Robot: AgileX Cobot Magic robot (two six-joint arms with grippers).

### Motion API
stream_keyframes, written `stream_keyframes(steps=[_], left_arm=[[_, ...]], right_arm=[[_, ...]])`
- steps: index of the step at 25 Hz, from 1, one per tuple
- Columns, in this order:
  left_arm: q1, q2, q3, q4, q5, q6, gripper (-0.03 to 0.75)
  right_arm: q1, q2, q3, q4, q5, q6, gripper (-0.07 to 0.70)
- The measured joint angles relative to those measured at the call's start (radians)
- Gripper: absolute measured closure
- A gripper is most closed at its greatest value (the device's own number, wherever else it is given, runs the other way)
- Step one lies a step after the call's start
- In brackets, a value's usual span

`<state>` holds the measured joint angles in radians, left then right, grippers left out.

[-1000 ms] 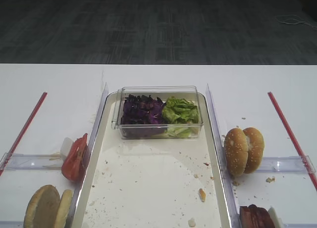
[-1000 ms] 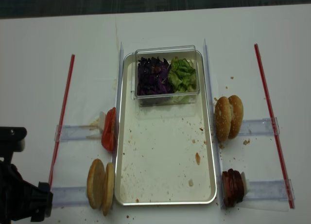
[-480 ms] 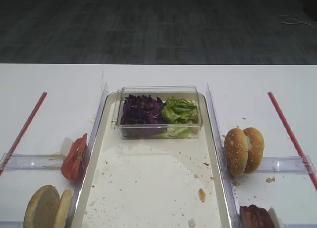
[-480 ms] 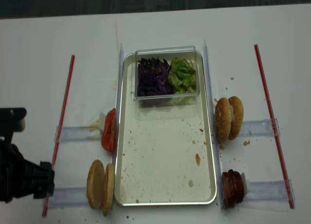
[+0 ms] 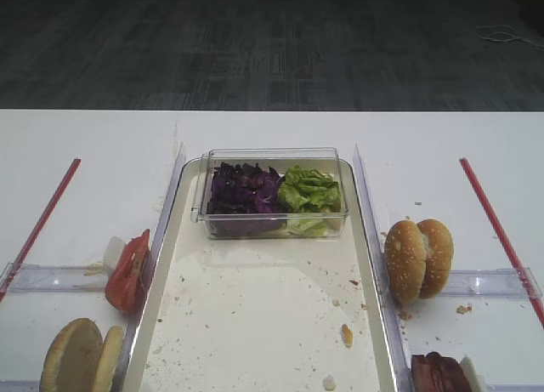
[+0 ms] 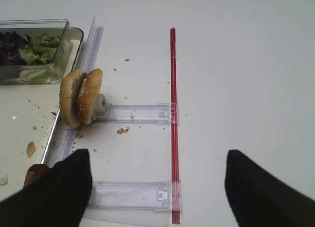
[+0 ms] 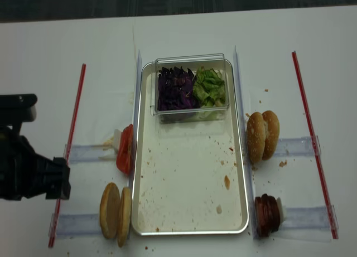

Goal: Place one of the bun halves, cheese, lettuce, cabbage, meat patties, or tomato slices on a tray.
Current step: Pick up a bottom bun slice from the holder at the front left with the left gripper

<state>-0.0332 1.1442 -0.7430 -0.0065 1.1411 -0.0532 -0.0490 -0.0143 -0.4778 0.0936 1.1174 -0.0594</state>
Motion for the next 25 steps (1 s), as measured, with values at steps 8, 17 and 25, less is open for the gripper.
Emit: stream_keyframes(steps=[8, 17, 25], left_arm=[[-0.367, 0.000, -0.058, -0.025, 0.004, -0.179, 0.072], [-0.764, 0.022, -0.098, -0.002, -0.049, -0.449, 0.076], [-0.791, 0.145, -0.098, 0.014, -0.109, -0.575, 0.078]], right_arm=[[0.000, 0.000, 0.000, 0.000, 0.000, 0.000, 0.042], [0.000, 0.000, 0.000, 0.000, 0.000, 0.000, 0.042], [0.000, 0.000, 0.000, 0.000, 0.000, 0.000, 0.042]])
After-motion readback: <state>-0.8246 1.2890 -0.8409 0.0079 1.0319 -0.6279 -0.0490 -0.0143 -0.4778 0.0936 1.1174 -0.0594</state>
